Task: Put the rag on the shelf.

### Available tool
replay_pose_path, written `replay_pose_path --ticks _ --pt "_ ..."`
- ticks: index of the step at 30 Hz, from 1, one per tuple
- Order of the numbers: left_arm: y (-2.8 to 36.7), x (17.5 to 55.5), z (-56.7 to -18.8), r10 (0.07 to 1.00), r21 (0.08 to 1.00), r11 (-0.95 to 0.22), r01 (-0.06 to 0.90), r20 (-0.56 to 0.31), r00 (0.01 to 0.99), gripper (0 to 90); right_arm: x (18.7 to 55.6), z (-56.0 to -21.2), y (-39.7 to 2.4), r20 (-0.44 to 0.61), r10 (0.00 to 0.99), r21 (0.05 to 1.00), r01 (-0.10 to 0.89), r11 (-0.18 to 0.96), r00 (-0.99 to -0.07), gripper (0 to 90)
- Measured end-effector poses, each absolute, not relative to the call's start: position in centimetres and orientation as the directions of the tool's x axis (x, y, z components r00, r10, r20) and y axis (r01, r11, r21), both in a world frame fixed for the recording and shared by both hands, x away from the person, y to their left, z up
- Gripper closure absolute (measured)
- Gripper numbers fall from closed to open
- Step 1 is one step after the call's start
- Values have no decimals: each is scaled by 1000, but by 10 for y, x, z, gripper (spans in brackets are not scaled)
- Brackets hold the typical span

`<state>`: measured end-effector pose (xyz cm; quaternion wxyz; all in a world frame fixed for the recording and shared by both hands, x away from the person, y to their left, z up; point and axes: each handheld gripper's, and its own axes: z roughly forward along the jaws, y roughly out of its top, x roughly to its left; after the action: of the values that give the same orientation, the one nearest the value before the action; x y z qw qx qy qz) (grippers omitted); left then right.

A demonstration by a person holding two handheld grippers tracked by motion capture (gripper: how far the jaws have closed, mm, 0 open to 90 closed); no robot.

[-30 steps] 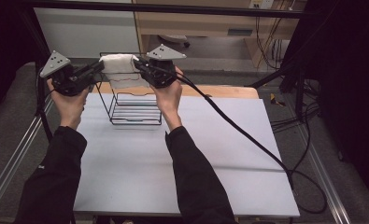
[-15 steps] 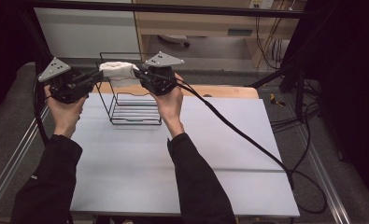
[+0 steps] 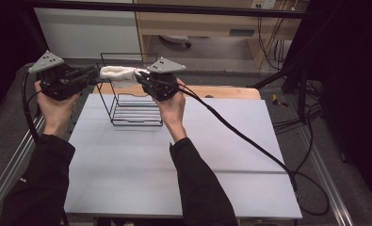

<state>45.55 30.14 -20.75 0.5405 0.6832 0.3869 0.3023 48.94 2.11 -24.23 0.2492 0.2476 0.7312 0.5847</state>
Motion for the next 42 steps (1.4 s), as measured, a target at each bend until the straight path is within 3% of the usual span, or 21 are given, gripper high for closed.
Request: replay_pose_path --ticks 5,16,22,25,27,34,42 --pt "294 473 -200 870 964 -101 248 -35 491 863 488 -245 21 -86 651 977 65 204 -754 811" --pt "279 484 -213 844 940 -148 307 -42 535 893 487 -247 20 -95 645 975 59 214 -758 802" --pt "279 481 -227 832 933 -170 316 -35 553 893 484 -250 20 -99 628 971 64 232 -772 729" --pt "280 481 -233 831 932 -169 322 -41 555 893 482 -248 19 -96 617 973 57 224 -781 652" --pt "279 482 -237 831 929 -172 328 -42 554 893 482 -246 18 -80 614 977 59 203 -785 652" --pt "278 482 -247 830 927 -183 327 -33 557 893 489 -252 22 -20 604 968 136 212 -797 830" --pt "279 484 -254 834 928 -190 322 -20 551 893 504 -266 30 -7 640 954 186 234 -768 867"
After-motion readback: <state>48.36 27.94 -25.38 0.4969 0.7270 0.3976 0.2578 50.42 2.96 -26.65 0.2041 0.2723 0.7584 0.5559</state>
